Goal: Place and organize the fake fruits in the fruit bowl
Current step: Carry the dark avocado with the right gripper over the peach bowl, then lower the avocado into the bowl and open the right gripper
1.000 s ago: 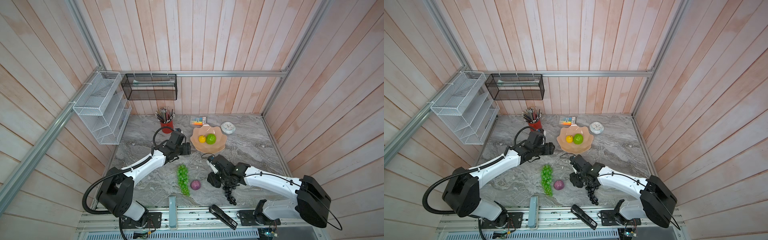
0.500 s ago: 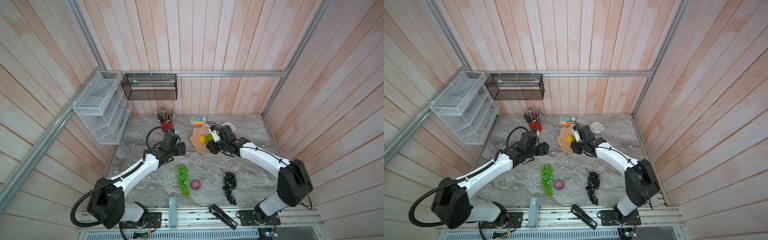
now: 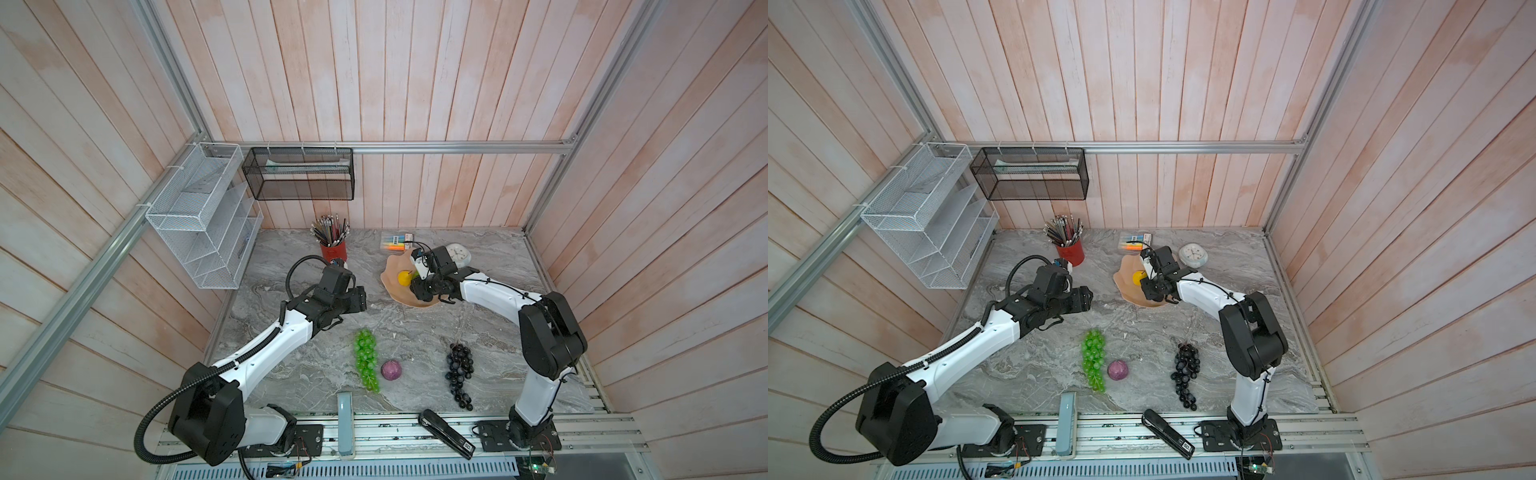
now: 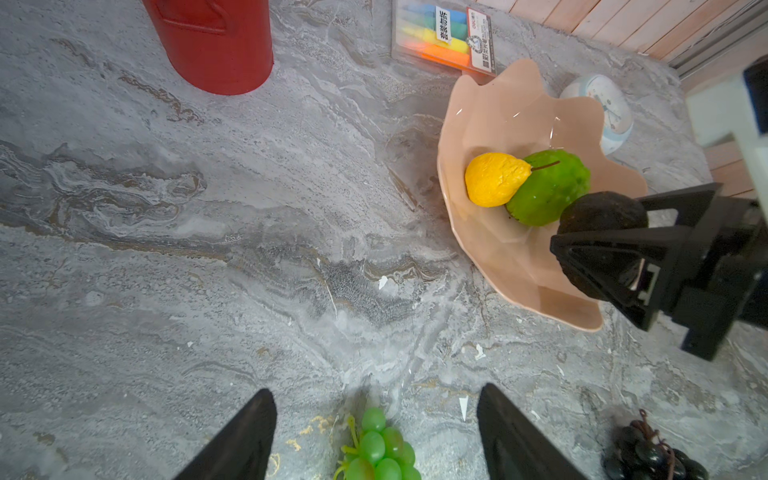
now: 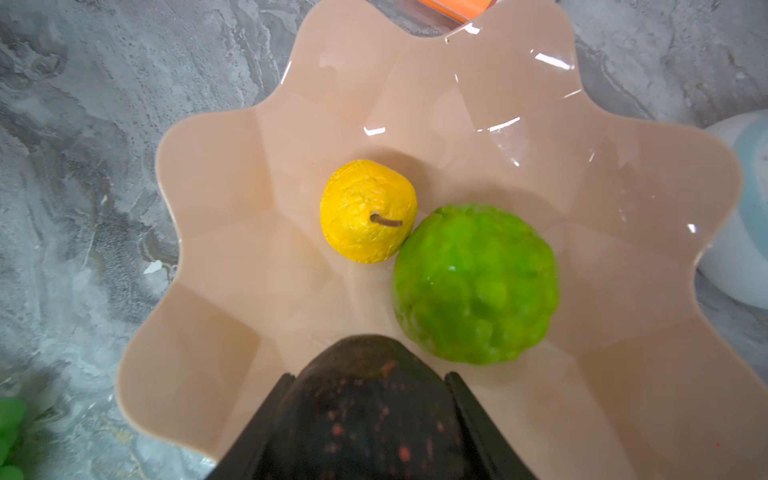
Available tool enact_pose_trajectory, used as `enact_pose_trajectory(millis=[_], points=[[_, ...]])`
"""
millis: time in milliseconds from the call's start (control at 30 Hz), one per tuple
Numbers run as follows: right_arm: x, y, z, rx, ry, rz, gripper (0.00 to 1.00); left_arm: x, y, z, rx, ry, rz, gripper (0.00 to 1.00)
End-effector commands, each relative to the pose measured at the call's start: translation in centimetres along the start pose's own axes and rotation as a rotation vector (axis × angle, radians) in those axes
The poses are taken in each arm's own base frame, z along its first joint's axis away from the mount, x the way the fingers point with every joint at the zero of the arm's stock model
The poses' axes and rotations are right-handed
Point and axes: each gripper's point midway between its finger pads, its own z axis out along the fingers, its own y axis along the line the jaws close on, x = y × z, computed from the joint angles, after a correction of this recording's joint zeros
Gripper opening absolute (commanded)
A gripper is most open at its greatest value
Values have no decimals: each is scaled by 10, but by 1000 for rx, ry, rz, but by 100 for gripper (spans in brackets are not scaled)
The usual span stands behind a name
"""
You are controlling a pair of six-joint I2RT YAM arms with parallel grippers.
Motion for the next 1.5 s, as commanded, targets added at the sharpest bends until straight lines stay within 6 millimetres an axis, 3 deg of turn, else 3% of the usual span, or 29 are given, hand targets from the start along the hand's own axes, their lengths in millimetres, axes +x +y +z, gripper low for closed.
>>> enact_pose_trajectory(millis=[0,300,467,667,900,1133,1467], points=[[-9,-9,5,29,-18,-27,44,1,4,-1,-17,4,6,78],[-4,-8,16,21,-1,-60,47,0,4,-1,-21,10,6,78],[-1,-11,22,39,17,-74,55,0,3,0,-19,16,1,78],[-6,-12,14,55,-12,-76,68,0,-7,-2,29,33,9,78],[-16,-11,-1,65,-44,-81,71,8,-17,-6,84,99,24,78],[-37,1,-42,70,-122,-94,71,36,-41,-9,187,251,65,76],[-31,4,-90,10,-254,28,73,118,-99,-17,213,472,307,78]])
